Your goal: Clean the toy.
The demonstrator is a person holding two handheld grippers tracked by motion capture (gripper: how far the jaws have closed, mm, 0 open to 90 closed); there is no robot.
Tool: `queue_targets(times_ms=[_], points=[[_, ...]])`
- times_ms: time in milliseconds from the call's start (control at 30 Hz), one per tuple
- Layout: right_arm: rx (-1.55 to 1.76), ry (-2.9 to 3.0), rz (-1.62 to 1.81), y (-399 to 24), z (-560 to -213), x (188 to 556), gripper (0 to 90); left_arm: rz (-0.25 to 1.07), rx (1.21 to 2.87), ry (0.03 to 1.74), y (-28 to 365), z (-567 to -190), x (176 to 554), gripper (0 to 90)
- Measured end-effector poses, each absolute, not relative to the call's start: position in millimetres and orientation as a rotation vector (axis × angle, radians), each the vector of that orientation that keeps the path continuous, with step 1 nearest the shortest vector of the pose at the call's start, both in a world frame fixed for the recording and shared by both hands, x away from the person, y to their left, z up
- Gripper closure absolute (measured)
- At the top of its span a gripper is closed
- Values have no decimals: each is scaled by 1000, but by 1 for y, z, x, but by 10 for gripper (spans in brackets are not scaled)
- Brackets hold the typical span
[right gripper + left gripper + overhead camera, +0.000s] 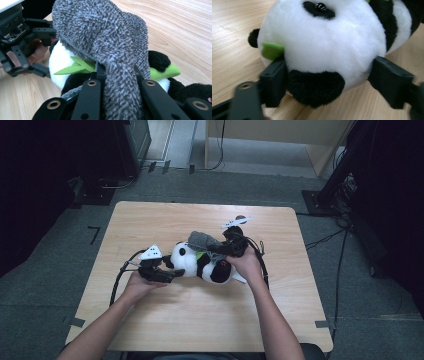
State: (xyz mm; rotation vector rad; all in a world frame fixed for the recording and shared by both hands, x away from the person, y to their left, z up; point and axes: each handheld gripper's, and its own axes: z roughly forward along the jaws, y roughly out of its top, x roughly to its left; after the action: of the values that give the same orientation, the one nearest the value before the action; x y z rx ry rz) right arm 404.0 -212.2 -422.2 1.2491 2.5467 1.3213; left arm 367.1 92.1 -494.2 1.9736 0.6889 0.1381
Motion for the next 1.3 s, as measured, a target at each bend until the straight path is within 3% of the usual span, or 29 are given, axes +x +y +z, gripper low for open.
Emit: queue_targets(times_ms=[100, 300, 533, 767, 1300], points=[[1261, 2527, 1298, -211, -420, 402, 790, 117, 1971, 747, 93, -493, 367, 415], [1250, 2472, 1250, -203, -400, 394, 791, 130, 1969, 790, 92, -486, 360, 530], [1123, 2462, 1264, -172, -367, 373, 790, 133, 1972, 823, 88, -481, 355, 547], [1025, 2565, 1071, -124, -399, 362, 790, 133, 1983, 854, 86, -481, 350, 556], [948, 2675, 941, -155, -414, 324, 803, 101, 2021, 837, 90, -485, 349, 581]])
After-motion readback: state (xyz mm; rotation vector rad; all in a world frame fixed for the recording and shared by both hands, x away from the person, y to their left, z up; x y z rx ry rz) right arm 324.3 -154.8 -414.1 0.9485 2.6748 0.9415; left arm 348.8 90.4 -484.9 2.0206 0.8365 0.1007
